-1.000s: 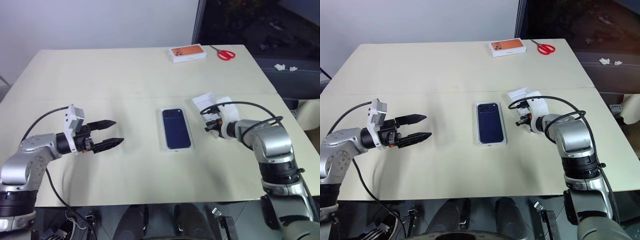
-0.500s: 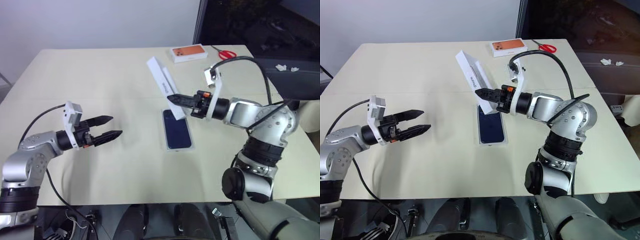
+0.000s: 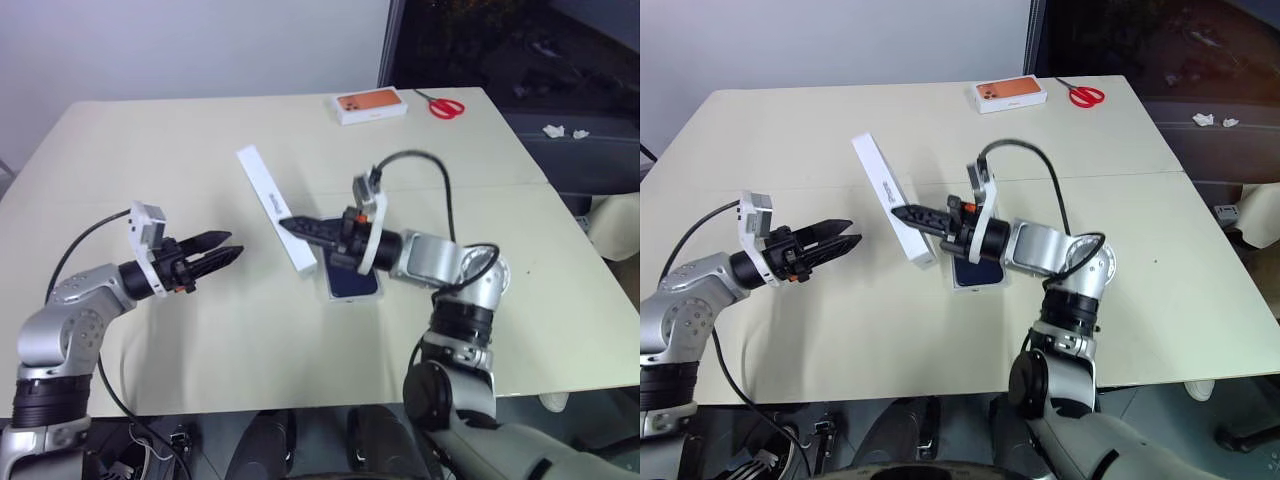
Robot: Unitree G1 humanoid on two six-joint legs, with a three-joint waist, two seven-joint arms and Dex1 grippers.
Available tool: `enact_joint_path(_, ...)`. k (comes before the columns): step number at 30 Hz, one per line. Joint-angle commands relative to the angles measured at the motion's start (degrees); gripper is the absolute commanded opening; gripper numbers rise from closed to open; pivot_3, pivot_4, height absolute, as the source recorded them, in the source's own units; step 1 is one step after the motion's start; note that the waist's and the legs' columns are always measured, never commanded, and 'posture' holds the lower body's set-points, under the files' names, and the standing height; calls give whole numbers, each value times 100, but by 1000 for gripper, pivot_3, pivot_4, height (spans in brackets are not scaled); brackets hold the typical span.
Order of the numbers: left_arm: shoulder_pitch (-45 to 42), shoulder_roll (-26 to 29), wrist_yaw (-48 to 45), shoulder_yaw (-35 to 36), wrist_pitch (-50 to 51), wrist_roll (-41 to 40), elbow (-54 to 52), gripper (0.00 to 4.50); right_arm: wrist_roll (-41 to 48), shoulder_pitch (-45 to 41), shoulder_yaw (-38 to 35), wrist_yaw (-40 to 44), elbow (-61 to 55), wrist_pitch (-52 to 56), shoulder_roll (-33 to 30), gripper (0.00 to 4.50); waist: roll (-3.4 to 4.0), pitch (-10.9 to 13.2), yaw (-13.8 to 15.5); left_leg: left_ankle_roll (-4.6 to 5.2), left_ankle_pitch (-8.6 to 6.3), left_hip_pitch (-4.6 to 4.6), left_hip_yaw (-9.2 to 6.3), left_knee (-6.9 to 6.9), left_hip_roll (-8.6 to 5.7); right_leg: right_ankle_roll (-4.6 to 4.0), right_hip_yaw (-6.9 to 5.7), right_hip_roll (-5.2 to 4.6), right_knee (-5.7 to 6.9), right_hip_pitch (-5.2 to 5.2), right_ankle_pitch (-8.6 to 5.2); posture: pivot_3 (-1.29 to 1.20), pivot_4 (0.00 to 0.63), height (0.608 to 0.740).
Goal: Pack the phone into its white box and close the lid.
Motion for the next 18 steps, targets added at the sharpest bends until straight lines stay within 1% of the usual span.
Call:
enact_joint_path(1,1,-94,124,127,-21,-116,-217,199,832,210,493,-463,-69,-455,-69,0,0,0,-29,0,0,0,1,1,0,0,1,0,1,-1,0,0,150,740)
enact_joint_path(2,10,-149,164,76,-39,-92,-237,58,950,312,653,-553,-117,-578,-91,0,0,0,-35,1,0,0,1,1,0,0,1,1,3,-2,0,0,150,740)
enact_joint_path(4,27,-266,250,-49,-117,17,-271,58,1196,507,933,-714,-183,-848,-155,0,0,0,-52,1,0,1,2,1,4,1,2,7,5,-3,0,0,150,740)
enact_joint_path(7,25,-449,371,-184,-161,97,-297,58,1324,682,1263,-648,-354,-1145,-357,0,0,0,-39,1,0,1,2,0,7,2,1,11,4,-2,-1,0,150,740)
enact_joint_path(9,47,-624,413,-395,-211,195,-292,58,1404,760,1420,-737,-341,-1425,-447,0,0,0,-34,1,0,1,3,4,6,3,1,11,4,1,-1,0,150,740)
enact_joint_path(11,43,-794,435,-562,-297,314,-209,58,1416,813,1556,-681,-365,-1621,-550,0,0,0,-21,2,0,1,3,7,6,3,0,11,4,4,-1,0,150,740)
enact_joint_path(14,-66,-1116,462,-840,-549,582,138,58,1169,892,1678,-518,-364,-1890,-686,0,-1,0,-17,2,0,1,4,7,6,3,0,11,3,5,-1,0,150,740)
enact_joint_path(17,-140,-1310,434,-1053,-776,806,360,58,1167,947,1775,-476,-315,-2096,-767,0,-2,-1,-20,2,0,1,4,9,6,3,0,13,4,5,-1,0,150,740)
enact_joint_path(18,-176,-1393,427,-1145,-834,871,427,16,1183,960,1803,-444,-322,-2126,-823,288,-2,-1,-22,3,0,1,4,8,6,3,0,14,4,5,-1,0,150,740)
